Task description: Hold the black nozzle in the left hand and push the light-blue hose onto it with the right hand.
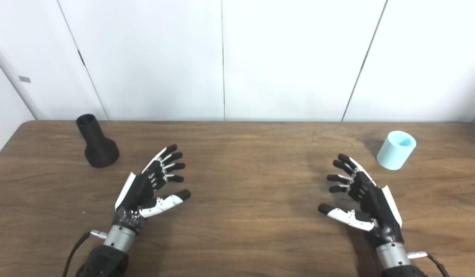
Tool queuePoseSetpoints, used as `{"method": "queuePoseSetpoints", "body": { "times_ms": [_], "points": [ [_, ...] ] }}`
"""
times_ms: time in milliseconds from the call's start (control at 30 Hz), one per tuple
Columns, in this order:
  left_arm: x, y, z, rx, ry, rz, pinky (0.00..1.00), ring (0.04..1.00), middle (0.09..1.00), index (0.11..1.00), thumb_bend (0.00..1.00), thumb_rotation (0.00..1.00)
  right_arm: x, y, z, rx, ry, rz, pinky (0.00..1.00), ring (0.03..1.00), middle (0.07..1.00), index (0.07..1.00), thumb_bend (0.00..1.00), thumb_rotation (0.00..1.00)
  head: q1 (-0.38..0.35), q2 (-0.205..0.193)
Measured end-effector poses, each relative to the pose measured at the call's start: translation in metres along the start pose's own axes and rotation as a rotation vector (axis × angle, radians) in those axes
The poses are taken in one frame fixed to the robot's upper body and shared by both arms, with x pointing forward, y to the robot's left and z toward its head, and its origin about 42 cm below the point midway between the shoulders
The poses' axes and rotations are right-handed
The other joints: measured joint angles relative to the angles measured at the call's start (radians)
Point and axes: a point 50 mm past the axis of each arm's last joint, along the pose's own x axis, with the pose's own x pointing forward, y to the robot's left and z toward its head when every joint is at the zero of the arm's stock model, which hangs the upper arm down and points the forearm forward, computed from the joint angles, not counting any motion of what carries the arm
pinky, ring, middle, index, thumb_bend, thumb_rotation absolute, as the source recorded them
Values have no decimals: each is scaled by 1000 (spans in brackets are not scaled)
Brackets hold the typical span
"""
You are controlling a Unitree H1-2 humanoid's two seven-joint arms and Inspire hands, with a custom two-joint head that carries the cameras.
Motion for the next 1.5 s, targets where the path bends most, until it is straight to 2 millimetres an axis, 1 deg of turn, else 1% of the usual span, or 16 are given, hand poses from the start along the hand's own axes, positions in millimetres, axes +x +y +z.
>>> {"method": "queuePoseSetpoints", "body": {
  "times_ms": [300, 500, 600, 700, 733, 833, 900, 967, 1000, 1033, 1100, 1200, 1267, 1333, 1433, 1500],
  "points": [
    [0, 0, 0, -1, 0, -1, 681, 811, 885, 927, 792, 233, 0, 0, 0, -2, 0, 0, 611, 729, 845, 866, 824, 216, 0, 0],
    [0, 0, 0, -1, 0, 0, 674, 807, 880, 926, 792, 241, 0, 0, 1, -3, -3, 0, 611, 724, 844, 865, 823, 212, 0, 3],
    [0, 0, 0, -1, 0, -1, 686, 807, 879, 926, 794, 233, 0, 0, 1, -2, -4, 0, 607, 722, 844, 868, 813, 201, 67, -9],
    [1, -3, -1, -5, -2, -4, 691, 805, 875, 922, 803, 205, 0, -3, -2, 9, -10, 3, 611, 738, 851, 874, 790, 174, 168, -29],
    [2, -4, -1, -8, -7, -5, 691, 807, 877, 920, 803, 201, -1, -6, -4, 13, -12, 8, 615, 745, 855, 878, 779, 151, 169, -29],
    [9, -11, -2, -21, -24, -10, 679, 811, 883, 919, 799, 204, 0, -18, -8, 39, -33, 12, 605, 743, 847, 878, 732, 75, 299, -64],
    [13, -16, -3, -18, -35, -10, 670, 807, 883, 918, 800, 217, 0, -23, -7, 59, -31, 11, 569, 716, 823, 863, 729, 77, 316, -69],
    [15, -22, -3, -10, -36, -11, 673, 810, 884, 922, 791, 215, -1, -24, 0, 63, -24, 8, 510, 670, 792, 825, 740, 91, 336, -77],
    [16, -26, -3, -12, -38, -13, 673, 810, 883, 920, 783, 210, -2, -23, 7, 44, -22, 6, 481, 643, 773, 805, 799, 187, 337, -77],
    [17, -29, -3, -17, -39, -12, 669, 806, 880, 914, 781, 205, -2, -21, 12, 20, -26, 6, 462, 628, 759, 792, 838, 232, 339, -77],
    [19, -33, -2, -12, -41, 2, 657, 794, 871, 904, 776, 193, 0, -19, 17, -13, -26, -3, 441, 612, 745, 778, 879, 276, 341, -80],
    [19, -32, 1, 16, -47, 84, 573, 669, 755, 820, 782, 193, 0, -18, 15, -31, -15, -11, 416, 588, 725, 759, 933, 341, 341, -83],
    [17, -29, 3, 34, -49, 199, 481, 568, 666, 765, 746, 176, 0, -18, 15, -33, -10, -15, 408, 582, 717, 745, 954, 364, 347, -87],
    [10, -27, 6, 56, -43, 323, 392, 484, 588, 704, 698, 116, 1, -19, 15, -34, -5, -19, 403, 580, 714, 737, 970, 382, 353, -90],
    [0, -24, 9, 87, -18, 485, 367, 465, 547, 644, 650, 49, 4, -19, 14, -37, 9, -20, 400, 573, 703, 725, 996, 403, 357, -94],
    [-6, -17, 9, 116, -10, 570, 379, 471, 549, 631, 628, 44, 7, -18, 14, -40, 9, -19, 399, 571, 698, 721, 999, 402, 364, -98]
  ]
}}
